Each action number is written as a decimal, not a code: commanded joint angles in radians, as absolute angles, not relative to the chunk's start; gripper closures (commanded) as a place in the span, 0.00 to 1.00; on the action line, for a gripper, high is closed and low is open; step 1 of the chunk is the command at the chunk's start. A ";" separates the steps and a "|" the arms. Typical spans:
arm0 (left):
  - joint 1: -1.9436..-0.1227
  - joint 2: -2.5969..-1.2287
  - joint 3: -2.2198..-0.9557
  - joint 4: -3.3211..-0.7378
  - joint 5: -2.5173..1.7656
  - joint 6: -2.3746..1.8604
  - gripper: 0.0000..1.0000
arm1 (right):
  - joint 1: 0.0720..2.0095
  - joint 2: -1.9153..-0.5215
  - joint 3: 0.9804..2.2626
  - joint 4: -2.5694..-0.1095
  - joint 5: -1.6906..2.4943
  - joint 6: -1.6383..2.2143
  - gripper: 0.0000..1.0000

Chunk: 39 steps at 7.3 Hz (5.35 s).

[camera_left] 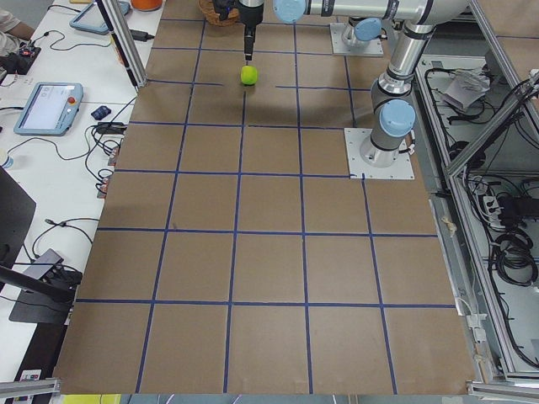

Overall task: Put all apples into basket
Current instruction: 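Move the right gripper to the green apple and grasp it, then carry the green apple with the right gripper and lower it into the basket, then open the right gripper to release the green apple in the basket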

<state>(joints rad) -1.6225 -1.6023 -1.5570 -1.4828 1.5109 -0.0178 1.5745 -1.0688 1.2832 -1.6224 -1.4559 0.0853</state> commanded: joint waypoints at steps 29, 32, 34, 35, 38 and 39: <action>-1.621 -1.621 -1.548 -1.459 1.509 -0.018 0.00 | 1.277 -1.031 1.258 -1.716 -1.634 -0.190 1.00; -1.621 -1.624 -1.548 -1.459 1.508 -0.018 0.00 | 1.229 -0.976 1.272 -1.810 -1.664 -0.288 1.00; -1.621 -1.623 -1.552 -1.459 1.509 -0.020 0.00 | 1.229 -0.940 1.272 -1.812 -1.654 -0.287 0.98; -1.621 -1.624 -1.552 -1.459 1.508 -0.023 0.00 | 1.229 -0.919 1.270 -1.812 -1.651 -0.284 0.83; -1.621 -1.631 -1.554 -1.439 1.503 -0.034 0.00 | 1.229 -0.902 1.269 -1.809 -1.646 -0.287 0.36; -1.621 -1.632 -1.554 -1.439 1.503 -0.034 0.00 | 1.229 -0.894 1.266 -1.812 -1.644 -0.285 0.16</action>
<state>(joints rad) -1.6214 -1.6320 -1.5524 -1.4410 1.5037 -0.0342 1.2287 -0.9042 1.2676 -1.8095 -1.6460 -0.2858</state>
